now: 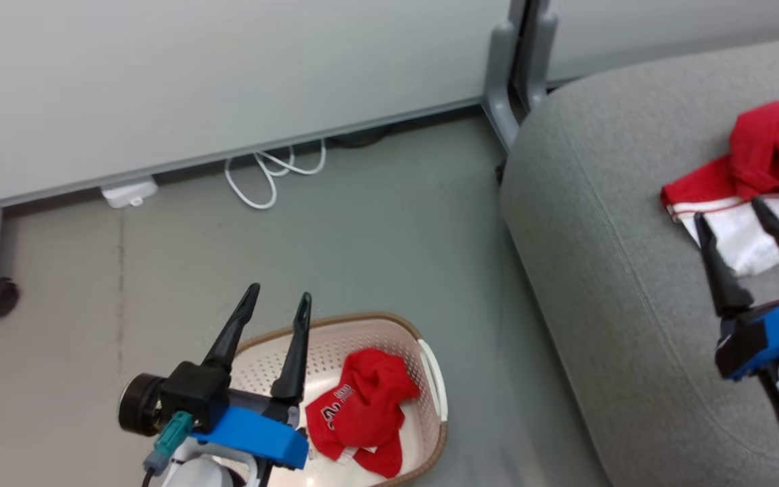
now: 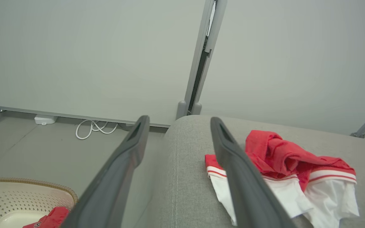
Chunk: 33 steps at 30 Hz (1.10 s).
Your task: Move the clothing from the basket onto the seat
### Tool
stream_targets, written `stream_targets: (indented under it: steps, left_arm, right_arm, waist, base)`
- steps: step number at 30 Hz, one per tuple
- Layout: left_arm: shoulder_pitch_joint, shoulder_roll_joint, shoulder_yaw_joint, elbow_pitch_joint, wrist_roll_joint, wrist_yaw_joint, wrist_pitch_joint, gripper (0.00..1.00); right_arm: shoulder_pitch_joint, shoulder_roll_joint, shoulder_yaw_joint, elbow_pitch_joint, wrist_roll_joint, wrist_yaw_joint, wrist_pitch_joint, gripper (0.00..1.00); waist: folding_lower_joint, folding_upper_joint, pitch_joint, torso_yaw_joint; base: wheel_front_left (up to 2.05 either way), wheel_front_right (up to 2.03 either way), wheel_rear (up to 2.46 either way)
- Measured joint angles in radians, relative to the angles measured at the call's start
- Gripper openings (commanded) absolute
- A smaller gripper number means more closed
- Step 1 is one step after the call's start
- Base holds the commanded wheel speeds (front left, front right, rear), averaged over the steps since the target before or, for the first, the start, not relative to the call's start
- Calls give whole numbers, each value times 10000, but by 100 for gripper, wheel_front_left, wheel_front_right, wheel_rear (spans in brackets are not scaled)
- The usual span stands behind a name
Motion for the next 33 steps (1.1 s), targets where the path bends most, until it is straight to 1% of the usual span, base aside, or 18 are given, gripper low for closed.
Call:
stream_targets:
  steps: [6, 16, 19, 23, 29, 33]
  left_arm:
    - [570, -105, 665, 29, 113, -10, 0, 100]
    - [1131, -199, 1421, 291, 247, -27, -2, 100]
    - [1250, -196, 1781, 326, 272, -27, -2, 100]
    - [1360, -205, 2138, 426, 326, -27, -2, 100]
    - [1433, -263, 2447, 476, 334, -27, -2, 100]
    - [1522, -295, 2514, 545, 345, -29, -2, 100]
  right_arm:
    - [1057, 752, -56, -982, -430, 0, 366, 100]
    - [2328, 2000, -203, -1622, -690, 0, 451, 100]
    - [2449, 2451, -213, -1649, -784, -2, 337, 100]
    - [2623, 2899, -257, -1523, -886, -2, 146, 100]
    - [2801, 3254, -261, -1258, -951, -2, 27, 100]
    - [2797, 3335, -236, -1103, -951, -2, -36, 100]
  waist:
    - [1, 0, -732, 609]
    - [1, 0, -1604, 1503]
    - [2, 0, -1778, 1616]
    - [2, 0, -1897, 1649]
    - [3, 1, -1970, 1731]
    - [4, 0, -1968, 1733]
  base:
    - [0, 0, 0]
    - [0, 0, 0]
    - [0, 0, 0]
    - [0, 0, 0]
    - [0, 0, 0]
    - [0, 0, 0]
